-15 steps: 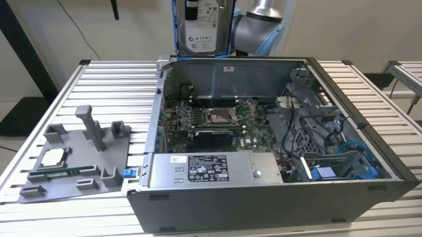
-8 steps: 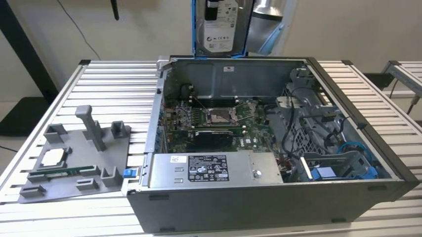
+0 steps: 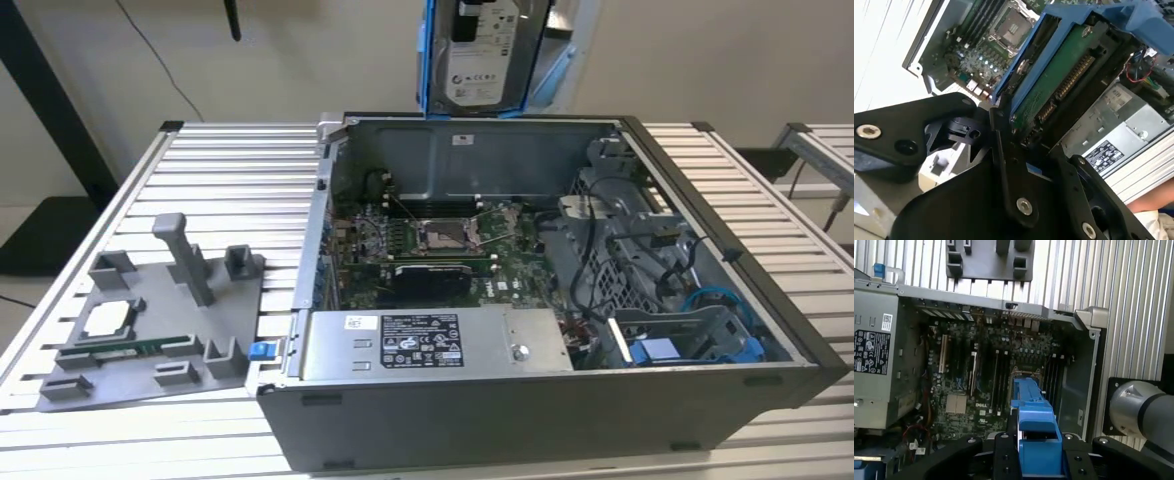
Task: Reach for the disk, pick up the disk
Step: 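Pick up the disk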
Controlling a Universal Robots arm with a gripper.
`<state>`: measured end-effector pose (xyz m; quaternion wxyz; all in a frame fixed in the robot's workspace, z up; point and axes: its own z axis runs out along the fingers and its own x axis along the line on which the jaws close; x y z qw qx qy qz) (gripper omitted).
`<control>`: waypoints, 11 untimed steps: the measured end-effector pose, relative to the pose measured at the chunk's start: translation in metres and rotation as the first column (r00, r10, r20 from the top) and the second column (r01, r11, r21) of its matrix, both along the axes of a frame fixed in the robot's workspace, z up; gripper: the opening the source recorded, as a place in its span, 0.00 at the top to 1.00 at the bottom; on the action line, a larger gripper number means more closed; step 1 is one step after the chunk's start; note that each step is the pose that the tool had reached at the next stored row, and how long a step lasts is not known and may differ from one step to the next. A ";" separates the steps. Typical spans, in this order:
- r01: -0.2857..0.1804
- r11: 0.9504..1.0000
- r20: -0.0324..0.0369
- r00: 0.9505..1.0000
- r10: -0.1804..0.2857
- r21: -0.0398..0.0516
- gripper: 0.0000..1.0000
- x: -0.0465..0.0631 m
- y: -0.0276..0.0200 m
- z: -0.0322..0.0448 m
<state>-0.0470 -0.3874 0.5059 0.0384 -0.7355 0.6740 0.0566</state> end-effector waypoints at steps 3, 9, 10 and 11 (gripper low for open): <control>0.000 1.000 0.000 1.000 0.000 0.000 1.00 0.014 0.0000 0.0001; 0.000 1.000 0.000 1.000 0.000 0.000 1.00 0.039 0.0000 0.0000; 0.000 1.000 0.000 1.000 0.000 0.000 1.00 0.044 0.0000 -0.0001; 0.000 1.000 0.000 1.000 0.000 0.000 1.00 0.048 0.0000 -0.0001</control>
